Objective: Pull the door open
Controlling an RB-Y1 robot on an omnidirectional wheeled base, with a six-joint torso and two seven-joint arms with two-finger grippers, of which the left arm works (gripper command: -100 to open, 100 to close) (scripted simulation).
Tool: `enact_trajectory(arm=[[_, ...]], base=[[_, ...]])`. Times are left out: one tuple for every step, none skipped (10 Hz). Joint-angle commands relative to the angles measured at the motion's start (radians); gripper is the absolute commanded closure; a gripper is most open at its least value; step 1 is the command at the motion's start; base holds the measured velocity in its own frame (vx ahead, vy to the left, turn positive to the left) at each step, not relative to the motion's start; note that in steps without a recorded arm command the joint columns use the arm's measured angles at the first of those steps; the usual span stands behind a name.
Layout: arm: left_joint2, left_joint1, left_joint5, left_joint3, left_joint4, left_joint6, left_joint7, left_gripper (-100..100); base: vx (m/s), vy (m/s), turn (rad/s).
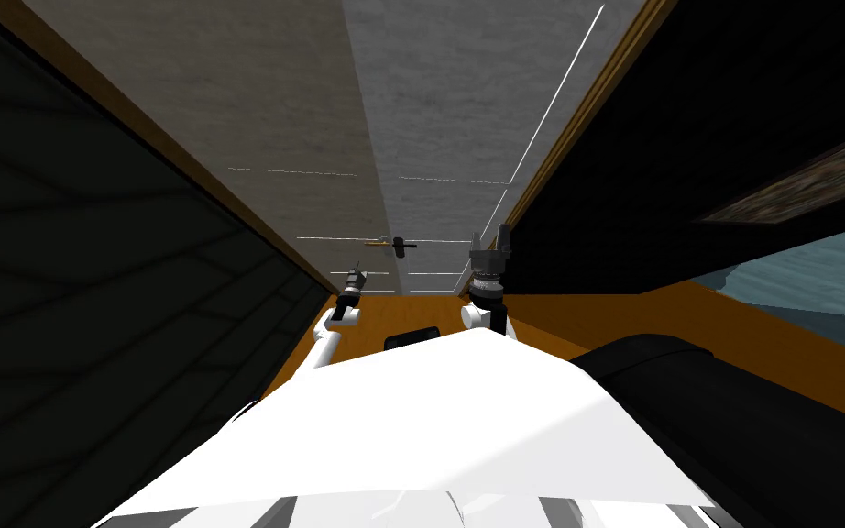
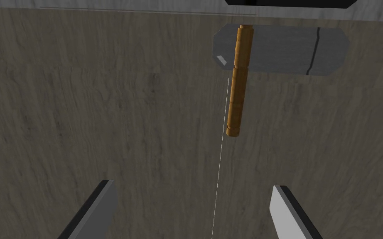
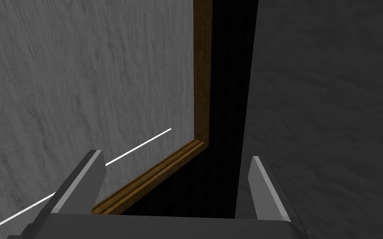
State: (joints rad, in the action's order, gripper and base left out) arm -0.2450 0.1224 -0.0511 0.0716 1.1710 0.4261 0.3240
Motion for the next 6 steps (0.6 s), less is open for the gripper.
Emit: enact_trajectory(arm=[[-0.014,0.013,0.001,0.004,-0.028,-0.004,0.011,-100],[-0.019,0.027,0.002,0.005,-0.052,-0.005,0.014,-100],[-0.024,0.041,0.002,0.007,-0.076,-0.005,0.018,-100],[-0.028,0.054,0.002,0.008,-0.098,-0.006,0.021,-100],[-0.032,0.065,0.002,0.009,-0.117,-0.006,0.024,-100],[-0.036,0.076,0.002,0.01,-0.136,-0.007,0.027,-100]], base=[[0.109,-0.032,-0.053],[0.09,-0.028,-0.056],[0.094,-0.027,-0.055],[0.111,-0.019,-0.066],[0.105,-0.005,-0.049],[0.085,-0.001,-0.041]])
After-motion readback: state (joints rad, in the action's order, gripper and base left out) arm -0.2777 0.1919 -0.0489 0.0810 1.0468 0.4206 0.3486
